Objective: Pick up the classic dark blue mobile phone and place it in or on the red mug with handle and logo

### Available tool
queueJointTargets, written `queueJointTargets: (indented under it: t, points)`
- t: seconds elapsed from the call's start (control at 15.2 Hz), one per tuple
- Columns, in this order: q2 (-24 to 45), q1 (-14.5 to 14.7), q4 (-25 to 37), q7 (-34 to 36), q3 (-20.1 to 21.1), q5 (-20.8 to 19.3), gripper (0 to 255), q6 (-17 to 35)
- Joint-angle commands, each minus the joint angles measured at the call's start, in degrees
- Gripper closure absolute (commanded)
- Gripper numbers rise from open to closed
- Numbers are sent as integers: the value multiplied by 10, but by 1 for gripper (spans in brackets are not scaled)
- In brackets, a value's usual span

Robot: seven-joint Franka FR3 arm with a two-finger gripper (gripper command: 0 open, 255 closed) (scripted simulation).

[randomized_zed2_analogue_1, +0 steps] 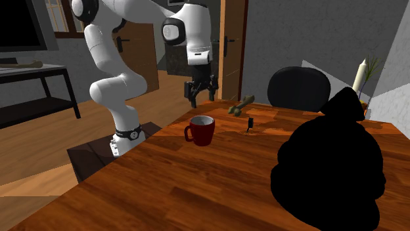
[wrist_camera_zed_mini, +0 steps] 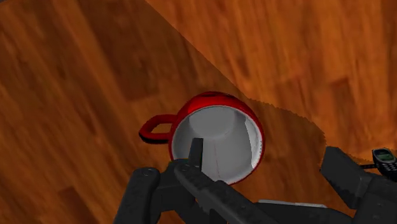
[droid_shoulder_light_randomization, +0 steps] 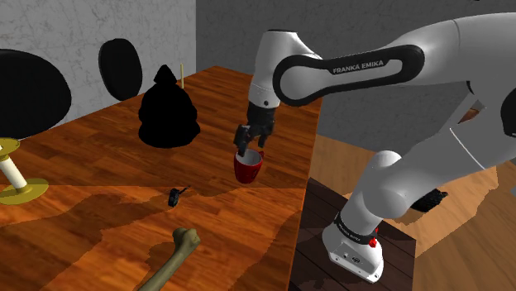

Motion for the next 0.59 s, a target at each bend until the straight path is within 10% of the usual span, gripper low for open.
queueJointTargets:
  t: [0.0, 0.53]
  points:
    - [33, 5, 7, 17, 13, 15, 0, 33]
    - [171, 25, 70, 95, 70, 47, 0, 140]
